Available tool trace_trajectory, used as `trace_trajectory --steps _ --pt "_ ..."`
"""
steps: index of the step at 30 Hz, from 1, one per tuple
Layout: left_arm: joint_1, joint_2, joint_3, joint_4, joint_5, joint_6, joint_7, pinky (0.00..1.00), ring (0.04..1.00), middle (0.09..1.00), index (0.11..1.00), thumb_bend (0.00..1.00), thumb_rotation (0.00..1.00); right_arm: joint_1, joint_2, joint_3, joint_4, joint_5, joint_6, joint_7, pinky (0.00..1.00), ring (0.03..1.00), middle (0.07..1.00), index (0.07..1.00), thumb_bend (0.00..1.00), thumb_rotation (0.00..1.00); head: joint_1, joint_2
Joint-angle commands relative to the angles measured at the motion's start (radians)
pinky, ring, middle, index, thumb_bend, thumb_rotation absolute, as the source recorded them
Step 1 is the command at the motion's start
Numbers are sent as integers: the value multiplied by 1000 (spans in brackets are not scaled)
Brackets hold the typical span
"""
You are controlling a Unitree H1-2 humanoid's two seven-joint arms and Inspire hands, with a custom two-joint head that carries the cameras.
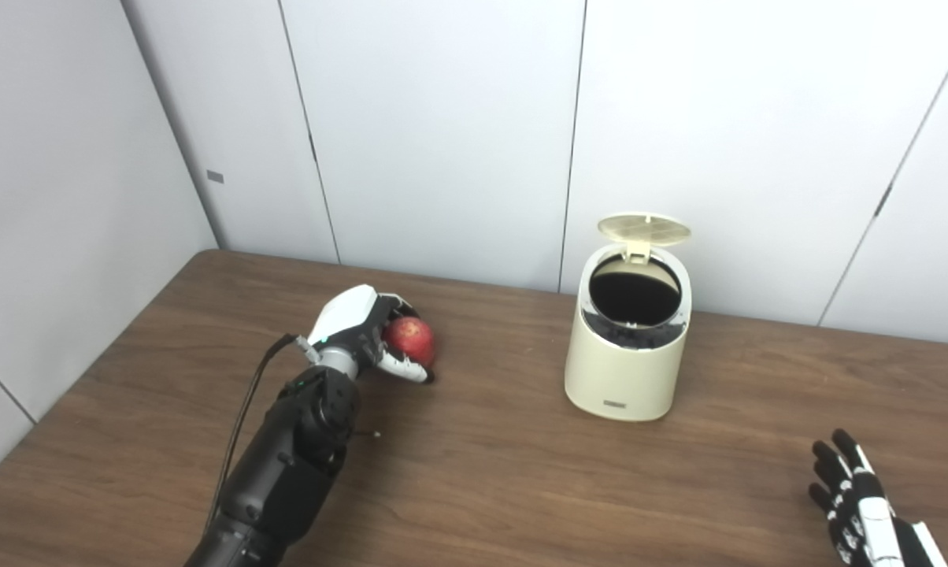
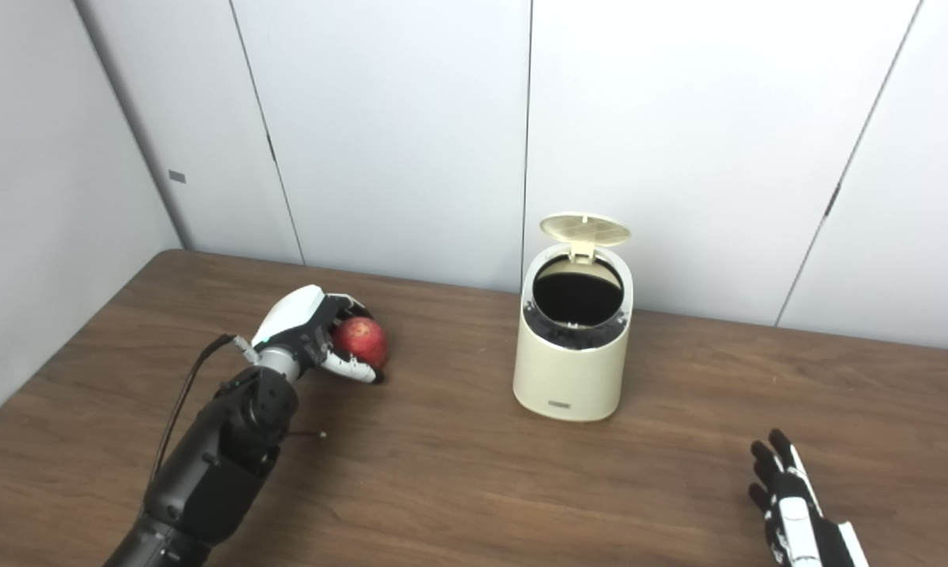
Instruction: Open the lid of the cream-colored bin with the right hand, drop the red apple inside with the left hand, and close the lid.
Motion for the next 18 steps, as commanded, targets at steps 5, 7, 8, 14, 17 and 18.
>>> trace_trajectory --steps 5,7,8,14,17,18 --pt "-58 2 9 3 -25 1 15 572 673 722 689 813 64 -11 -4 -7 -16 8 -26 4 954 969 936 987 541 962 -3 2" --pt "-59 0 10 9 -37 -1 22 572 668 710 676 812 44 -12 -2 -11 -17 19 -24 5 960 969 930 986 540 950 -3 2" --pt "-59 0 11 12 -45 -3 27 507 596 650 655 801 17 -12 -3 -11 -18 21 -23 5 959 967 927 986 543 950 -3 2" --pt "-57 -5 13 17 -61 -8 75 452 431 505 501 510 0 -13 0 -14 -30 31 -13 2 962 964 919 985 515 964 1 7" --pt "-52 2 4 11 -52 -16 94 465 447 517 472 501 0 -13 1 -15 -30 37 -13 3 964 964 916 982 484 968 1 7" --pt "-50 6 0 10 -50 -21 99 464 450 518 469 500 0 -13 -1 -14 -30 36 -14 4 964 964 915 981 483 967 4 8"
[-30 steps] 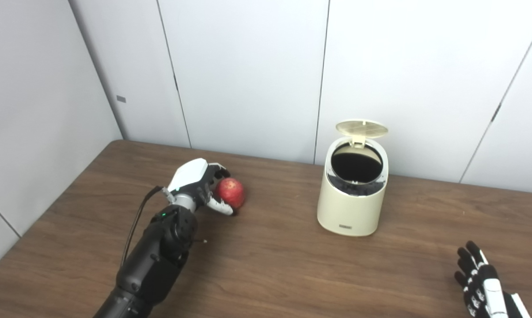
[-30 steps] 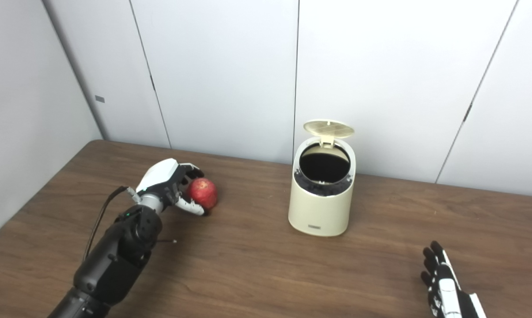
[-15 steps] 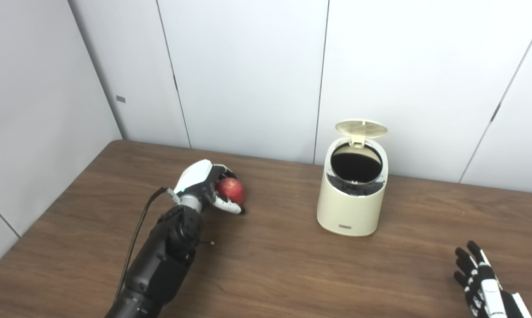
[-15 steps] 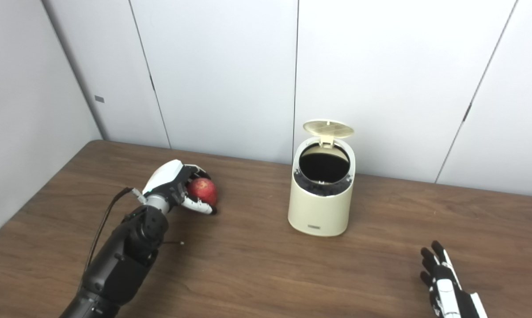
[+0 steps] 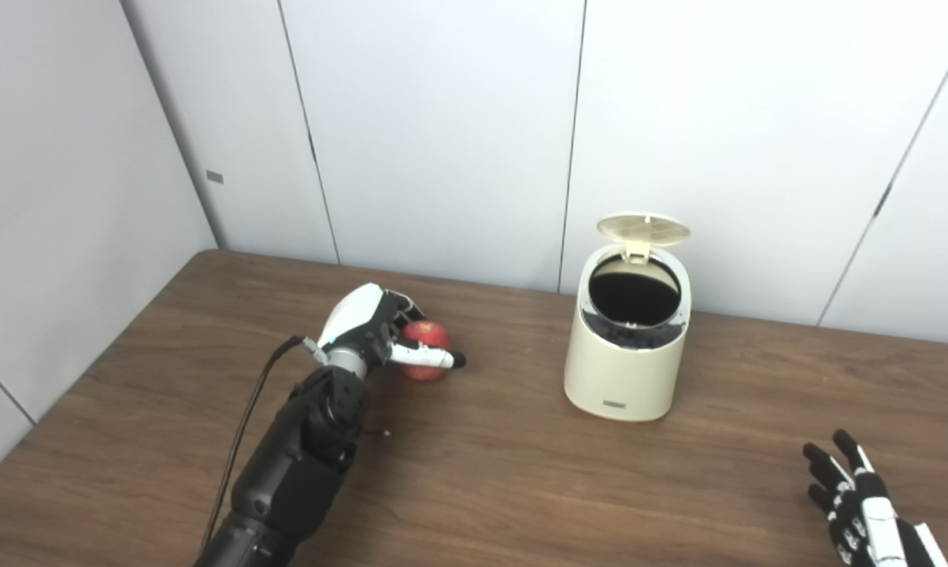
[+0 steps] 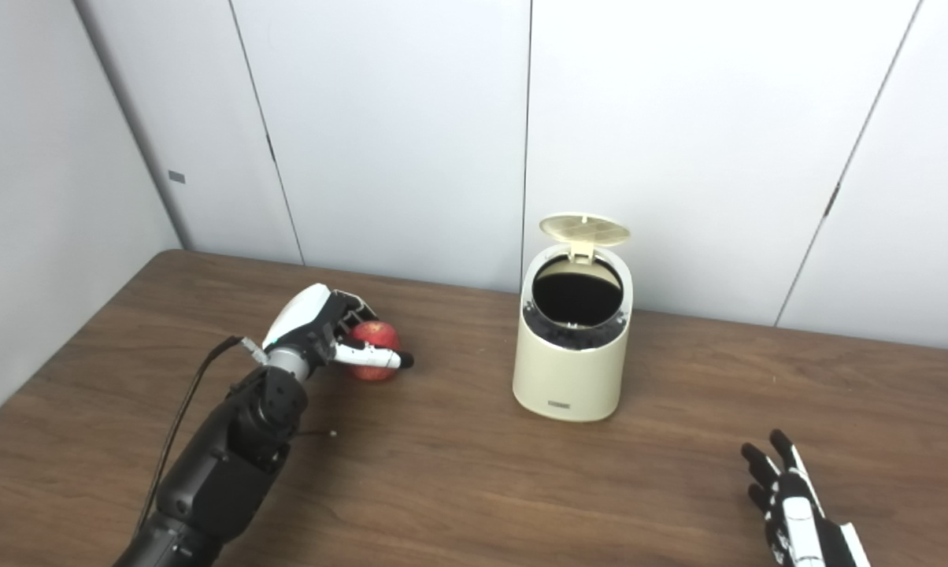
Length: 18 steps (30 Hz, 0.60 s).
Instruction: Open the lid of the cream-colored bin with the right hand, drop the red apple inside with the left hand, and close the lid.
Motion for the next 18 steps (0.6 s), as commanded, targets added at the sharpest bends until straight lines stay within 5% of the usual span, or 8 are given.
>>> trace_trajectory --steps 1,11,18 --pt "-34 29 1 -24 20 -16 40 453 447 520 468 500 0 -13 -3 -6 -30 7 -19 2 956 959 911 978 478 976 2 2" --pt "-28 38 -21 -88 47 -2 45 440 426 512 478 501 0 -13 -4 -7 -17 16 -28 7 975 970 916 977 491 977 -13 -3" --pt "-43 -6 -16 -185 51 -4 28 406 394 466 500 501 0 -11 -1 -4 12 20 -57 11 970 976 931 975 486 977 -71 -16"
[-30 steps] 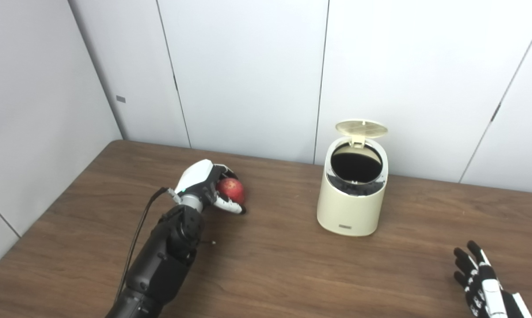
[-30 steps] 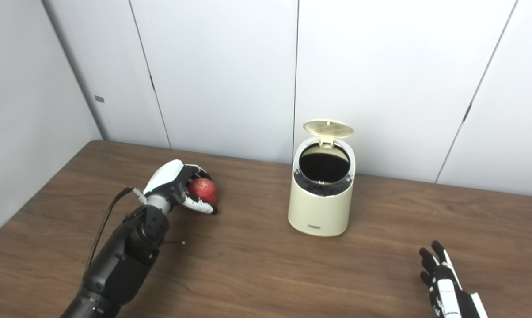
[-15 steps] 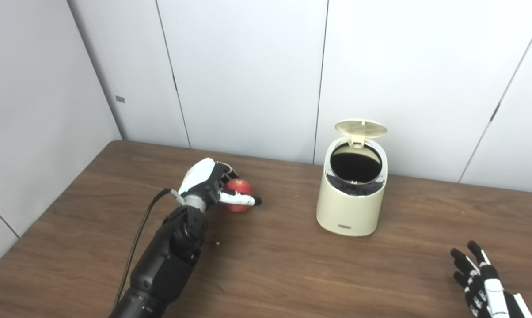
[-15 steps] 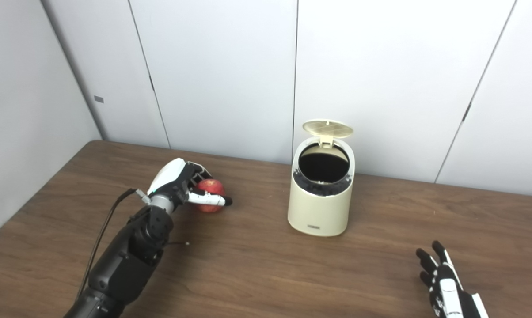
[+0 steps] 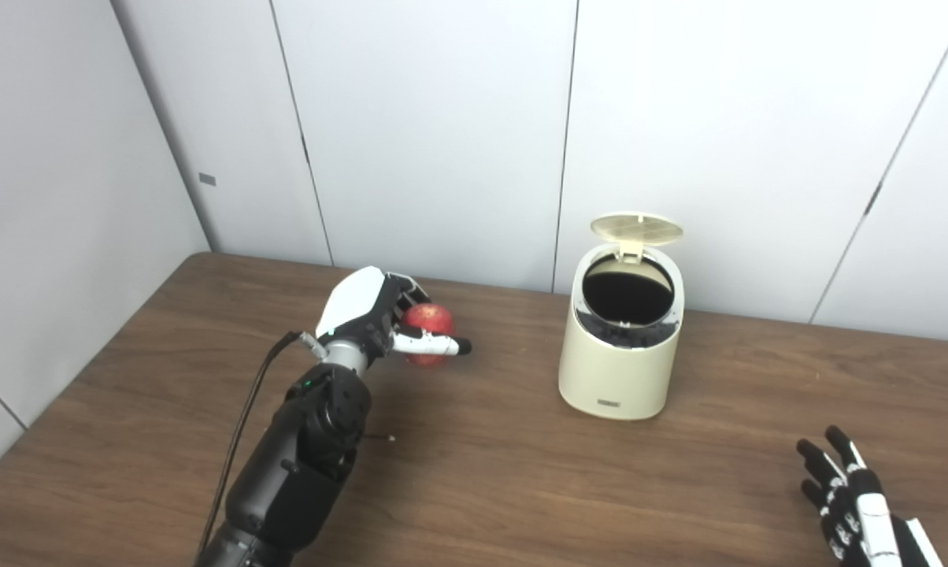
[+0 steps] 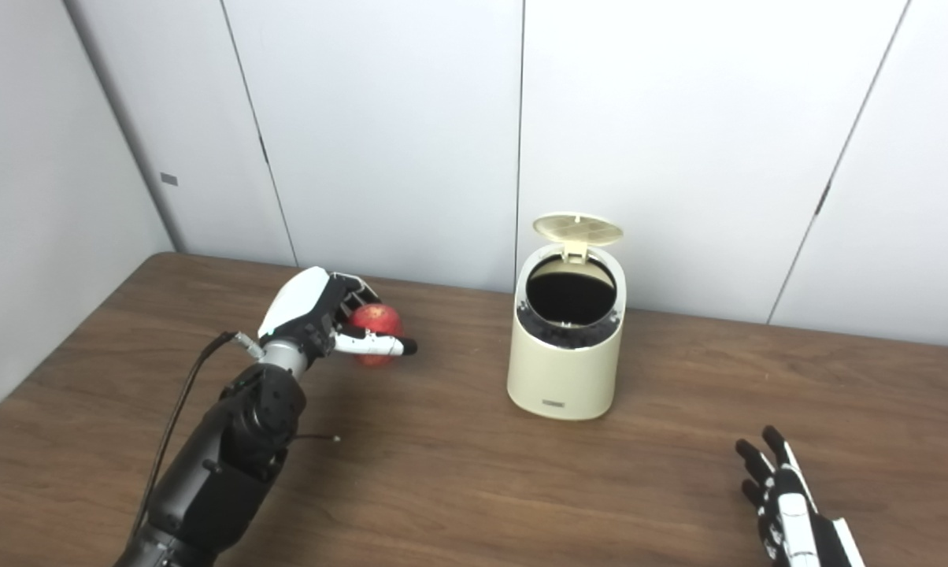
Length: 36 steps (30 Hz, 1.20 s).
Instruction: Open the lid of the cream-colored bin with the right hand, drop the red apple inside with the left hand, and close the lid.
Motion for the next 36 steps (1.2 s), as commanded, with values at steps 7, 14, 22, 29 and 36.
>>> trace_trajectory --steps 7,14,22,29,36 --pt "-103 -46 10 -131 47 3 -38 468 428 456 503 502 0 -6 9 15 6 -31 -54 -5 946 956 924 962 527 962 -66 -3" --pt "-147 -85 -20 -191 87 1 -54 434 424 459 501 502 0 -20 24 26 33 -38 -68 -8 931 947 922 904 523 958 -142 -12" --pt "-168 -113 -46 -228 89 -19 -34 362 387 436 528 497 0 -24 38 49 52 -74 -93 -18 902 928 913 910 553 965 -210 -32" --pt "-182 -150 -53 -234 75 -36 -11 345 379 443 526 497 0 -23 40 73 66 -121 -127 -29 901 928 921 921 498 1000 -236 -46" --pt "-192 -185 -67 -226 73 -67 14 334 371 446 527 496 0 -22 45 76 74 -131 -131 -40 906 942 935 944 476 1000 -232 -55"
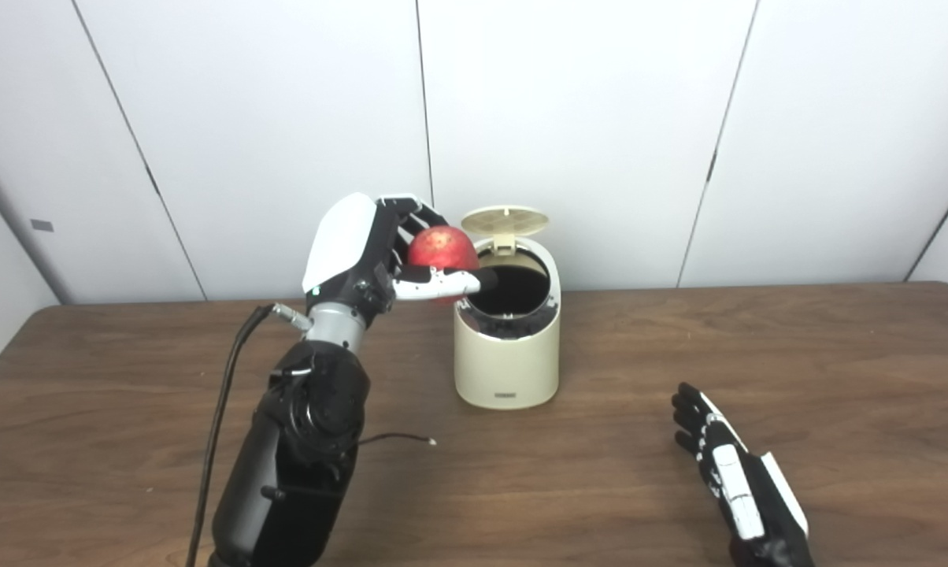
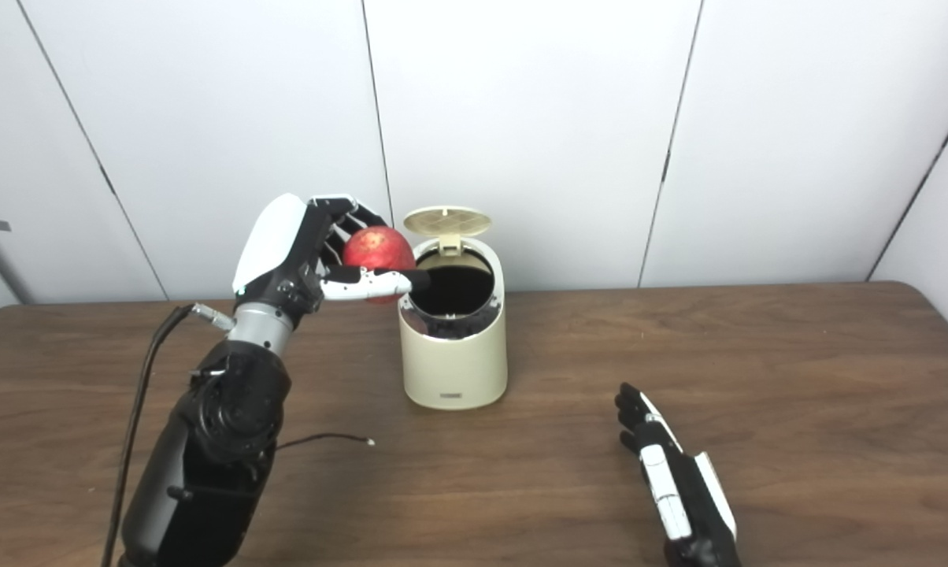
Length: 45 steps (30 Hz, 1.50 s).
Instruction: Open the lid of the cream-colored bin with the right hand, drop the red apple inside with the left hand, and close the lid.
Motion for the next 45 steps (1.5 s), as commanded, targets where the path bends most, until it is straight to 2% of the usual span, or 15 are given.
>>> trace_trajectory --steps 1,8,16,20,32,39,45 --pt "-64 -2 2 -13 5 -45 46 330 370 445 525 497 0 -8 9 14 4 -6 -9 6 904 942 935 944 473 1000 3 -1" --pt "-72 -26 -2 18 -7 -74 81 324 362 447 527 496 0 -11 7 13 8 -10 -5 2 918 947 937 954 466 1000 15 -3" --pt "-76 -49 -7 36 -8 -84 94 368 371 454 527 497 0 -12 12 7 11 3 -4 1 920 944 935 955 475 1000 20 -2" --pt "-78 -59 -13 47 2 -83 103 324 360 453 530 496 0 -12 12 6 11 9 -9 3 927 946 936 960 498 1000 22 1" --pt "-64 -58 -30 48 14 -74 99 319 362 459 529 496 0 -15 15 -3 14 22 -2 -3 940 949 935 962 547 1000 23 5" --pt "-69 -55 -41 68 27 -74 105 302 362 455 526 497 0 -16 13 -5 15 28 -9 1 930 945 932 962 529 1000 23 5" --pt "-76 -62 -41 104 24 -80 127 339 377 456 507 500 0 -15 13 -8 11 27 -3 -1 934 944 927 963 534 1000 35 14"
